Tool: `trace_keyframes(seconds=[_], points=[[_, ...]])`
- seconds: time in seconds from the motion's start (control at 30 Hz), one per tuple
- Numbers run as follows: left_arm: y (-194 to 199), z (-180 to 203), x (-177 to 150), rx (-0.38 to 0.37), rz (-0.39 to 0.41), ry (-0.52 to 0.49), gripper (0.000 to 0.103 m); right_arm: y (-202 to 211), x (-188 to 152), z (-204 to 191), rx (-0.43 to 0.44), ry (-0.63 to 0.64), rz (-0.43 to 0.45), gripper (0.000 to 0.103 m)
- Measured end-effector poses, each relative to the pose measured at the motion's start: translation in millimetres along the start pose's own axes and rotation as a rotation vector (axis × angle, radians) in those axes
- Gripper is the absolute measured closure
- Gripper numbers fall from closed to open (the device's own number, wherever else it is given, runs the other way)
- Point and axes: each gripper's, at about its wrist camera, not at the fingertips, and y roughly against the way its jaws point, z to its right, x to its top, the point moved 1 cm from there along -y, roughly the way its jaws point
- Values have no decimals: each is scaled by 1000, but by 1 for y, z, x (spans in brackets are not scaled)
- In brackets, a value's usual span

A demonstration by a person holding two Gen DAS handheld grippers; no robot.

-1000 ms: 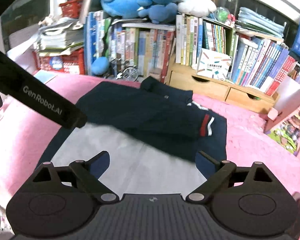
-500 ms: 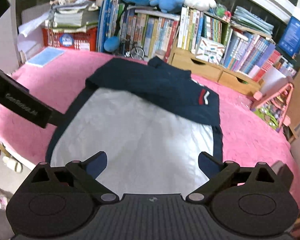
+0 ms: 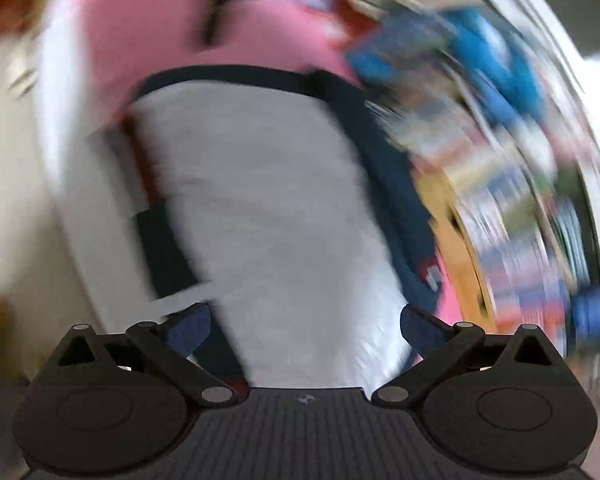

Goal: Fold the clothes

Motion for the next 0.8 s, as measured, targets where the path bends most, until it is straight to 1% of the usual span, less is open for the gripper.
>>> trace_keyframes(seconds=[0.13, 0.17, 0.2, 0.23, 0.27, 0.3, 0.33, 0.37, 0.4, 0.47, 0.53, 0.63, 0.7, 0.8], points=[[-7, -9, -16, 42, -33, 14, 2, -16, -5, -63, 11, 246, 76, 1], [-9, -11, -20, 50, -39, 14, 2, -22, -7, -75, 4, 285, 83, 1], [-10, -12, -24, 58, -46, 14, 2, -28, -7, -81, -5, 299, 79, 4], [-12, -13, -29, 65, -52, 13, 2, -33, -7, -81, -9, 286, 68, 13], [-12, -14, -33, 68, -57, 10, 2, -37, -6, -79, -13, 263, 54, 35], [-13, -14, -37, 70, -61, 7, 2, -35, -4, -71, -17, 225, 53, 41], [-13, -14, -40, 70, -62, 4, 2, -30, -3, -60, -21, 180, 59, 52], [-13, -14, -44, 67, -61, 0, 2, -25, -1, -49, -26, 134, 65, 66], [-13, -13, -47, 64, -60, -2, 2, -21, 1, -38, -30, 89, 71, 71], [-14, -12, -51, 53, -61, -9, 2, -11, 4, -16, -38, -1, 82, 77], [-13, -9, -52, 42, -50, -18, 3, -1, 8, 7, -54, -79, 95, 78], [-10, 0, -46, 24, -8, -47, 3, 8, 17, 45, -108, -158, 122, 78], [-6, 8, -38, 15, 25, -72, 3, 10, 25, 72, -137, -197, 145, 78], [-1, 21, -18, 4, 86, -117, 3, -5, 35, 117, -158, -247, 181, 78]])
